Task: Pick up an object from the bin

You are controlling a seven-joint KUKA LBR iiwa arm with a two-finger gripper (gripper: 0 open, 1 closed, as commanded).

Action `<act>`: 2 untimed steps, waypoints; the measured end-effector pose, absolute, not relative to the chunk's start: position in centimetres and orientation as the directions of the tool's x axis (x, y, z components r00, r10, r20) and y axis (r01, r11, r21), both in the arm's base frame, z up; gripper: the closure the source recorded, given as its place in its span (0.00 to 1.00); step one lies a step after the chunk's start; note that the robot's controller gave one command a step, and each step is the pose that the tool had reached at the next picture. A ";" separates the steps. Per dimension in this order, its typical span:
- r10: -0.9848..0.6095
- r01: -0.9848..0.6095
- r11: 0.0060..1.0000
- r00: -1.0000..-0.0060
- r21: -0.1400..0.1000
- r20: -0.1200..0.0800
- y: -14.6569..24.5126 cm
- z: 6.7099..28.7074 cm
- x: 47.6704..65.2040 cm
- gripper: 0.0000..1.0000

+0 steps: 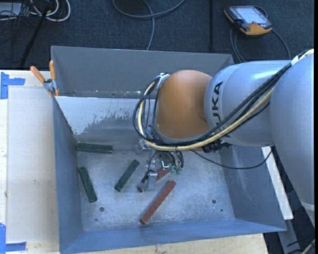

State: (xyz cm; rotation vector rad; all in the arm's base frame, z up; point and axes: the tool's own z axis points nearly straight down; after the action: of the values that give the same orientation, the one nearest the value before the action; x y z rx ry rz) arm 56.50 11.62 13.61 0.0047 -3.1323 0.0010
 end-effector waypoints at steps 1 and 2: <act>0.000 0.000 1.000 -1.000 0.000 0.002 11.6 14.1 56.7 0.00; 0.077 0.077 0.997 -0.997 0.001 -0.002 11.5 10.1 54.7 0.00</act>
Offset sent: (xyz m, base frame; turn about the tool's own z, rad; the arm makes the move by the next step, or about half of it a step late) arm -0.0336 -0.0017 -0.0661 0.1349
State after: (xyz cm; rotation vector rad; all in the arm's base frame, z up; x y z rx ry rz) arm 54.75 11.48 10.11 -0.1212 -3.1414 -0.0010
